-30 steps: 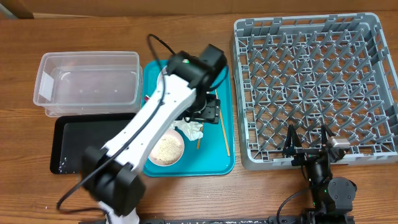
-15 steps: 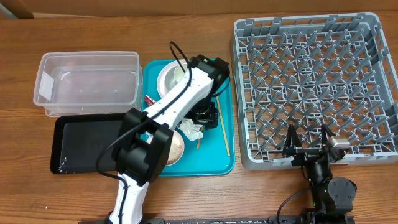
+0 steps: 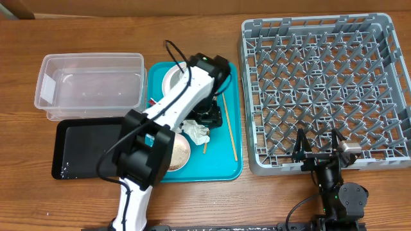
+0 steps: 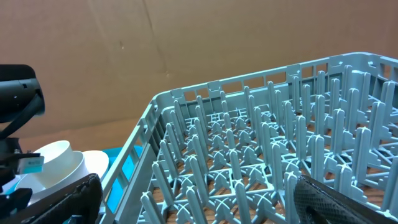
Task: Sort waste into correct bins and load items into the dishwasher
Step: 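Move the left gripper over the teal tray and grasp the white tissue, then lift the tissue with the left gripper and drop it into the clear bin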
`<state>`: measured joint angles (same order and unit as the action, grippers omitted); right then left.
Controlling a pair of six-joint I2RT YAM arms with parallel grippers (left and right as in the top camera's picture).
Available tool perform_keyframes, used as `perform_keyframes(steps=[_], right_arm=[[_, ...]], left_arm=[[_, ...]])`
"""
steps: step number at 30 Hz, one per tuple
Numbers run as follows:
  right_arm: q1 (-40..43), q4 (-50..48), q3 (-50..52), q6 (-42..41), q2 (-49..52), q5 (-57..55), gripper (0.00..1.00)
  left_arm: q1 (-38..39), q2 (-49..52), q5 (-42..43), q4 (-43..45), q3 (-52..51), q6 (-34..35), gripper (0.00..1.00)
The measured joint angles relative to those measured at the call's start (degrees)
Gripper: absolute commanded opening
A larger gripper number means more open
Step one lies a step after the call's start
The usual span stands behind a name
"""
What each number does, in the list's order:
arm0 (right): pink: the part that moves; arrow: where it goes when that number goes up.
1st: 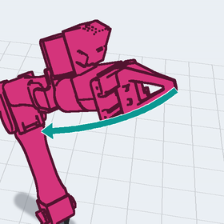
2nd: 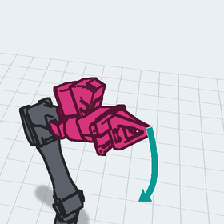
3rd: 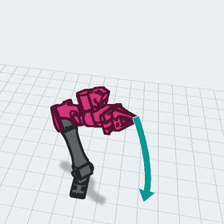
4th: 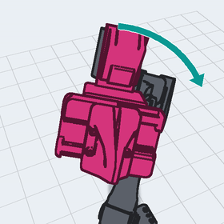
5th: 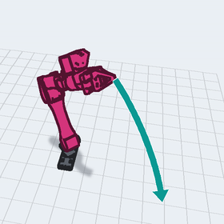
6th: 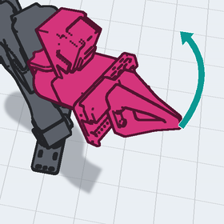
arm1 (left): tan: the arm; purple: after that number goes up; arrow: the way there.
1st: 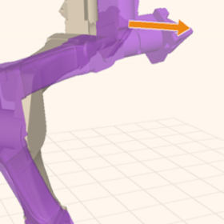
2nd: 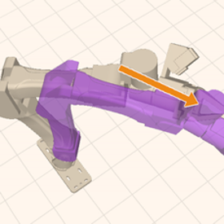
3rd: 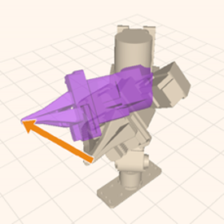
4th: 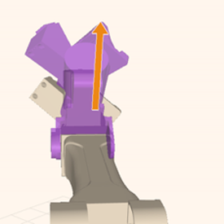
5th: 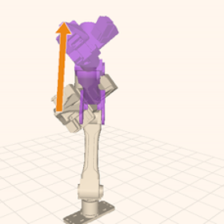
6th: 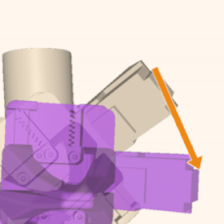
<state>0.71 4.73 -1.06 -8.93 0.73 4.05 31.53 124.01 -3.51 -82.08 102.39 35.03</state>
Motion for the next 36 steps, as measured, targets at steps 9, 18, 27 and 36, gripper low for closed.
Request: perform_keyframes(steps=[9, 18, 27, 36], right_arm=[[0.00, -0.02, 0.00, 0.00, 0.00, 0.00, 1.00], [0.00, -0.02, 0.00, 0.00, 0.00, 0.02, 1.00], [0.00, -0.02, 0.00, 0.00, 0.00, 0.00, 1.00], [0.00, -0.02, 0.00, 0.00, 0.00, 0.00, 1.00]], left_arm=[[1.86, 0.00, -6.43, 0.17, -0.02, 4.48, 0.92], [1.88, 0.00, -7.50, 6.84, -5.22, 5.31, 0.88], [1.88, 0.00, -7.78, 9.94, -9.90, 4.74, 0.04], [1.88, 0.00, -5.33, 9.16, -9.14, 2.01, 0.04]])
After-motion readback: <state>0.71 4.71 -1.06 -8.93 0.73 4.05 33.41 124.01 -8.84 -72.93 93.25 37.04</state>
